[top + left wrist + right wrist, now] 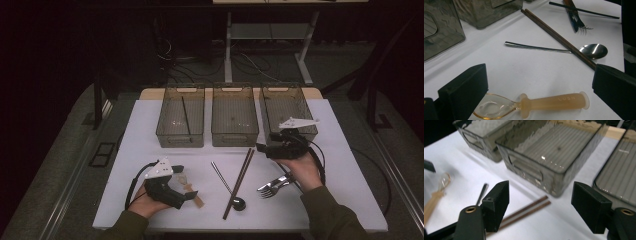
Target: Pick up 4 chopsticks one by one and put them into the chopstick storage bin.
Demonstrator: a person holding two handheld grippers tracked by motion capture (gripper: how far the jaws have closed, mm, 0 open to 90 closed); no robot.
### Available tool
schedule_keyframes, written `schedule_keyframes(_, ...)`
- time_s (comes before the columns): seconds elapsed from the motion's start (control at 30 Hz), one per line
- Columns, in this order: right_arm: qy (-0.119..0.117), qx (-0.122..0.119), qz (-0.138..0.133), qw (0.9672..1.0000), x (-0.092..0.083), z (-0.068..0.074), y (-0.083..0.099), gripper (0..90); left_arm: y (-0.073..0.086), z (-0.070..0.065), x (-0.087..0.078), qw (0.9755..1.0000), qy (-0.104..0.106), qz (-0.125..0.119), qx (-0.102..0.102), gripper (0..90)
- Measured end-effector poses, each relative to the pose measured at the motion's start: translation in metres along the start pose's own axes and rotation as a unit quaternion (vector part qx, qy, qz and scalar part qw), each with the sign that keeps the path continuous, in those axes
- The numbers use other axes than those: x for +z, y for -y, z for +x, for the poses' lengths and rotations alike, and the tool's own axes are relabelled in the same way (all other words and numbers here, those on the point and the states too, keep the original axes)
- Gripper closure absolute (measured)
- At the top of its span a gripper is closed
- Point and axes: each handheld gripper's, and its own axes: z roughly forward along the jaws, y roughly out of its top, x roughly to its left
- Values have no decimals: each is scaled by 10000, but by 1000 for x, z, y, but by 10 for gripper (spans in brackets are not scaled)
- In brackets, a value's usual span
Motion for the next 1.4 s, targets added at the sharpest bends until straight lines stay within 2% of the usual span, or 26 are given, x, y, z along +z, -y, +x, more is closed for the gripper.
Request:
schedule_keyframes(0.23,-23,-3,27,10000,-15,-12,25,287,0,-1,0,10000,2,11,-20,0)
schedule_keyframes(0.37,54,21,24,10000,-27,-18,36,282,0,0,0,10000,4,2,-38,0)
schedule_keyframes(0.47,7,29,15,10000,-35,-22,45,284,0,-1,1,10000,20,12,-37,0)
schedule_keyframes(0.63,-1,-56,115,9999,-48,-23,61,292,0,-1,1,10000,28,18,-25,0)
schedule_keyframes(0.77,-27,-109,214,9997,-54,-23,74,324,0,-1,0,10000,25,10,-10,0)
schedule_keyframes(0.97,14,-158,589,9981,-62,-25,96,405,0,-1,-2,10000,-1,8,-7,0)
schedule_keyframes(1.13,21,-94,745,9972,-71,-28,106,492,0,-1,-1,10000,-10,23,-17,0)
schedule_keyframes(1.33,173,-244,967,9949,-75,-29,116,592,0,-1,-1,10000,-10,65,14,0)
schedule_keyframes(1.4,135,-216,1019,9945,-77,-31,120,618,0,-1,-1,10000,-12,69,31,0)
